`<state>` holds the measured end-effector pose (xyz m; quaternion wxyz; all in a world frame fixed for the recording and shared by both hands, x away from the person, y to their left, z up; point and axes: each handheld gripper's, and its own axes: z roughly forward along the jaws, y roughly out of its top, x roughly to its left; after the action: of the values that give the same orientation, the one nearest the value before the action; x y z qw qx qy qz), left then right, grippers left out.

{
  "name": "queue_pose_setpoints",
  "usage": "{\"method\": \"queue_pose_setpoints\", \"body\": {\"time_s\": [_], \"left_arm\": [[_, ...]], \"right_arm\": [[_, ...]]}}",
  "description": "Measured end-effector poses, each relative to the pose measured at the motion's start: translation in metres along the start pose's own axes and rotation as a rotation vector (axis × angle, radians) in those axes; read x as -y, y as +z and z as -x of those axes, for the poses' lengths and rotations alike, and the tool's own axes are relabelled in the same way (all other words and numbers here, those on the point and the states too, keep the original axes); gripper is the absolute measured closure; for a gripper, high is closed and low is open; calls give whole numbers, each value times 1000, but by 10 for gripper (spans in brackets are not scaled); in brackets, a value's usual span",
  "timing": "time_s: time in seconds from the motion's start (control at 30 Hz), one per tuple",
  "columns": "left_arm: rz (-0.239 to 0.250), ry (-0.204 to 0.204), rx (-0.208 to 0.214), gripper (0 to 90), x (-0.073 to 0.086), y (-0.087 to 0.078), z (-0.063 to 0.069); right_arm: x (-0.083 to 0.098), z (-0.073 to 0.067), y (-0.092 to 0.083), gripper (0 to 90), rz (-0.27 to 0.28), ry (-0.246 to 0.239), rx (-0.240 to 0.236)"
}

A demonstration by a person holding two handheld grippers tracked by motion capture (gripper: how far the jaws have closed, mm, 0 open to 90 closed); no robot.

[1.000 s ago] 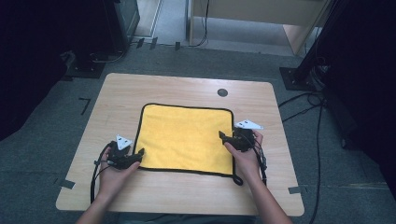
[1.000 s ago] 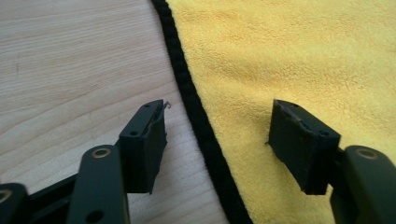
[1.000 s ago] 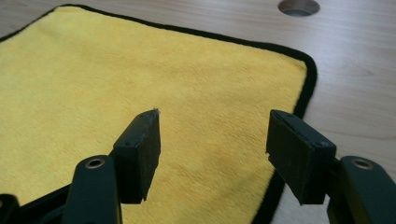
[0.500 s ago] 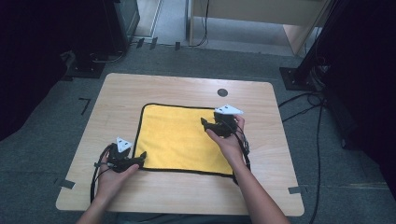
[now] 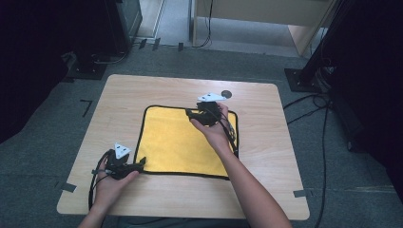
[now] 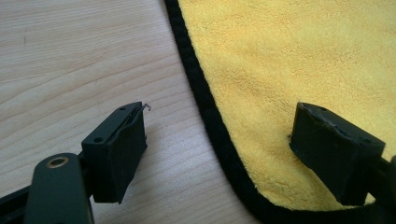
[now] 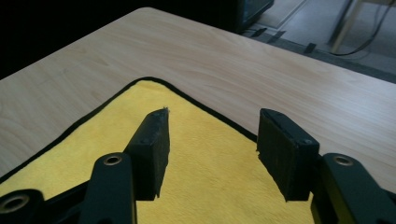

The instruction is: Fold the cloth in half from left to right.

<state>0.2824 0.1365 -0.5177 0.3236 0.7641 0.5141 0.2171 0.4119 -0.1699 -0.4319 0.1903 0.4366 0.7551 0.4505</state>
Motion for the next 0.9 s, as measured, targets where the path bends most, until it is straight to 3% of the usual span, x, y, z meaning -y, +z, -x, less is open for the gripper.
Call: {"method": "queue_pose_setpoints", "body": {"time_s": [0.3, 0.6, 0.77, 0.9], "left_arm": [[-1, -6, -5, 195, 3, -3, 1], [12, 1, 12, 251, 11, -12, 0], [21, 19, 32, 346, 12, -14, 1], [26, 24, 39, 383, 13, -14, 1]], "right_arm": [[-9, -28, 57, 491, -73, -69, -63], [-15, -47, 117, 528, -114, -79, -101], [-15, -53, 146, 529, -150, -80, -90], [-15, -57, 166, 524, -181, -53, -98]]}}
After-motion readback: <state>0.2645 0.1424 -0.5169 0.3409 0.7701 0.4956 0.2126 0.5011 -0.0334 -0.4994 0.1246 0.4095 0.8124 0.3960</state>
